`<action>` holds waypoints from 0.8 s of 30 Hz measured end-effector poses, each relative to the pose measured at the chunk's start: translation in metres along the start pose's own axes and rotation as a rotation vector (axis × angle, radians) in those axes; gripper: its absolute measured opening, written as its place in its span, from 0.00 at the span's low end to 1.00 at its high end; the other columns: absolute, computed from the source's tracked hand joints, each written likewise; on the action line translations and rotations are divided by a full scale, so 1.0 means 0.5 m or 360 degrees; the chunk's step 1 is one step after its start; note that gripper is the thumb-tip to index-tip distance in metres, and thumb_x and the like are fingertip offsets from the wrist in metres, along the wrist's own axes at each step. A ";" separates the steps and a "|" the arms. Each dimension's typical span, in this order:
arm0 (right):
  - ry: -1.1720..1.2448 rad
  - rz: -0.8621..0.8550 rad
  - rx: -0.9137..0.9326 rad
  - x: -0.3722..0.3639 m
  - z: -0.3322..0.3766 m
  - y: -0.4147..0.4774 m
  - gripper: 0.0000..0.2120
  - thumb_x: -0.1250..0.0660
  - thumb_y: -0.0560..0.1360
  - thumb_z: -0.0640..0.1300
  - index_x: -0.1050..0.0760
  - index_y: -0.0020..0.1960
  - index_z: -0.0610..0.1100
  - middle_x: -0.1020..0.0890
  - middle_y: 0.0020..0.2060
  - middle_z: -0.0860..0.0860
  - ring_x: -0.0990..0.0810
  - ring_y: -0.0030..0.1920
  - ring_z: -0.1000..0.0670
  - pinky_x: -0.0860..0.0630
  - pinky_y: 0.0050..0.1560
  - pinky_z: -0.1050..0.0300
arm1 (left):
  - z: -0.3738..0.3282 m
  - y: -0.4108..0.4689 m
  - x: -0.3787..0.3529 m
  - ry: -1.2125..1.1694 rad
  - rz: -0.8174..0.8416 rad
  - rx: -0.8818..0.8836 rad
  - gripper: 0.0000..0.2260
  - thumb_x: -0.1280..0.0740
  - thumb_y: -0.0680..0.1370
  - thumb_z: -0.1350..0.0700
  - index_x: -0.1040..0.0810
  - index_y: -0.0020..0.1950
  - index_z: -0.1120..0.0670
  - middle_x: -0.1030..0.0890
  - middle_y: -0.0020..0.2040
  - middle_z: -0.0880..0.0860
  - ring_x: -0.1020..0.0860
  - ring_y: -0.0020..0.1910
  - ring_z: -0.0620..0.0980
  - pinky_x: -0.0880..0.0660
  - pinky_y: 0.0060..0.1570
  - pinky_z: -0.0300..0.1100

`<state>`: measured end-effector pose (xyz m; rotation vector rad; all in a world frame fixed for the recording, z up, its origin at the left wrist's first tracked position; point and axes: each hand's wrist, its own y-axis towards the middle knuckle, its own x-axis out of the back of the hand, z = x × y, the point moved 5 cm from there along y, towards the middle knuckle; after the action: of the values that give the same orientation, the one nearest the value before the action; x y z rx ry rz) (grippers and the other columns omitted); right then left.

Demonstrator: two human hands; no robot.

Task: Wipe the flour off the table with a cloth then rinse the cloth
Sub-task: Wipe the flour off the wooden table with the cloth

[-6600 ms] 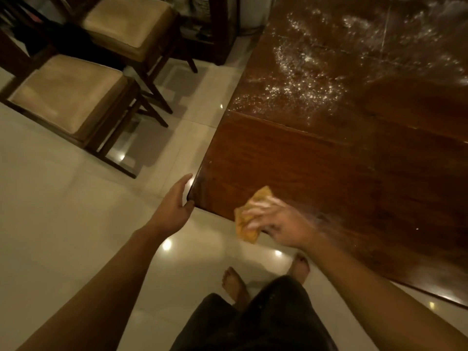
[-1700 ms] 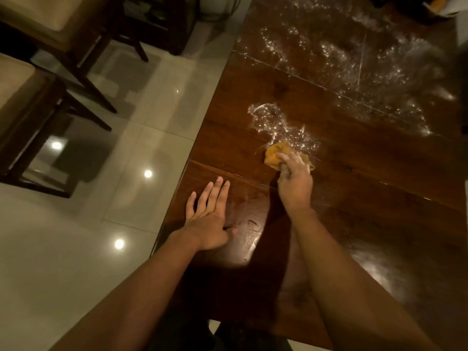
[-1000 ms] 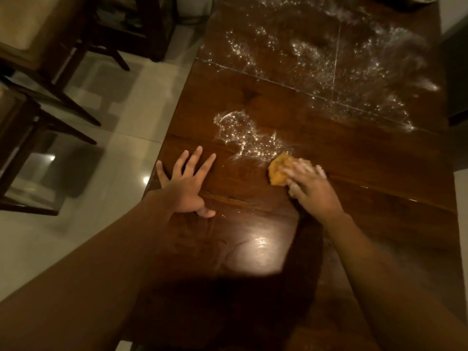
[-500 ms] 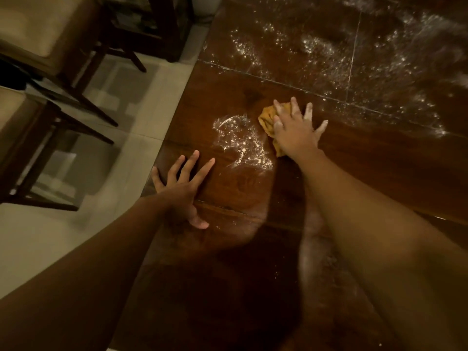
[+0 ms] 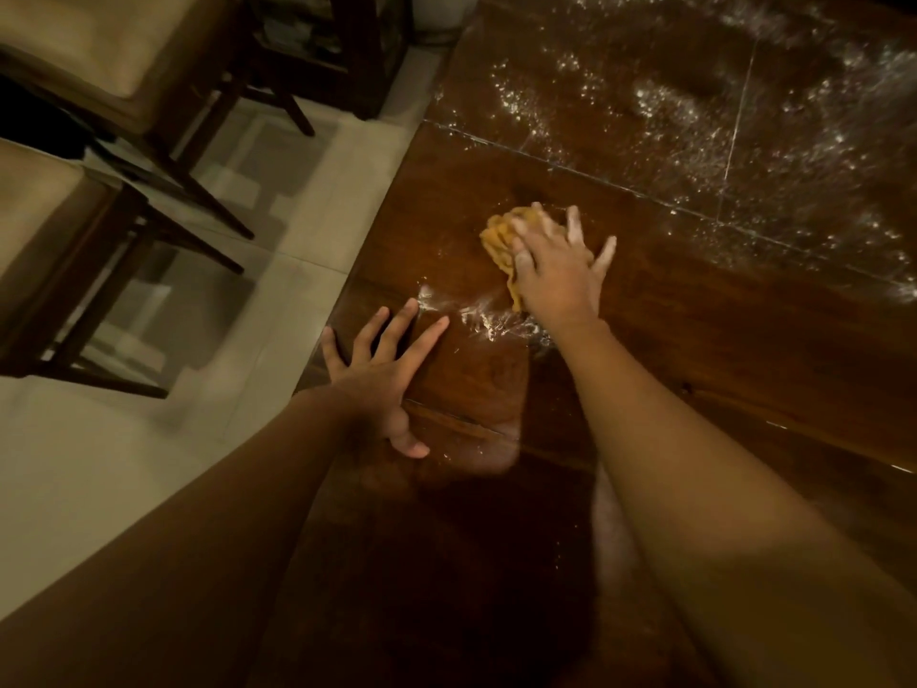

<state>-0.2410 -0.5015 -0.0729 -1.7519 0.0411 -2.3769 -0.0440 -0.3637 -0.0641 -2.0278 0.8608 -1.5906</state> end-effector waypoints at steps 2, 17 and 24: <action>-0.0013 0.0028 0.0074 -0.005 0.032 -0.016 0.21 0.46 0.83 0.52 0.37 0.75 0.63 0.43 0.80 0.57 0.53 0.81 0.47 0.64 0.73 0.29 | 0.001 0.001 0.000 -0.0012 0.0008 -0.0002 0.66 0.21 0.52 0.35 0.74 0.68 0.31 0.76 0.72 0.43 0.74 0.72 0.54 0.70 0.60 0.74; -0.0012 0.0168 0.0515 0.017 -0.137 -0.196 0.22 0.34 0.80 0.41 0.27 0.70 0.59 0.34 0.76 0.55 0.40 0.78 0.47 0.51 0.77 0.37 | 0.001 0.002 0.003 -0.0031 0.0045 -0.0036 0.66 0.21 0.54 0.36 0.74 0.68 0.32 0.77 0.72 0.44 0.74 0.71 0.56 0.67 0.61 0.76; 0.0156 -0.0247 -0.0319 0.000 -0.071 -0.217 0.24 0.38 0.79 0.41 0.31 0.74 0.54 0.35 0.77 0.49 0.44 0.79 0.41 0.53 0.75 0.30 | 0.002 0.005 0.003 -0.0010 0.0055 -0.0059 0.66 0.21 0.54 0.36 0.75 0.68 0.32 0.77 0.72 0.45 0.75 0.71 0.56 0.70 0.60 0.74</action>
<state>-0.2892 -0.3979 -0.0691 -1.7803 0.1686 -2.6516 -0.0433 -0.3663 -0.0650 -2.0308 0.9248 -1.5602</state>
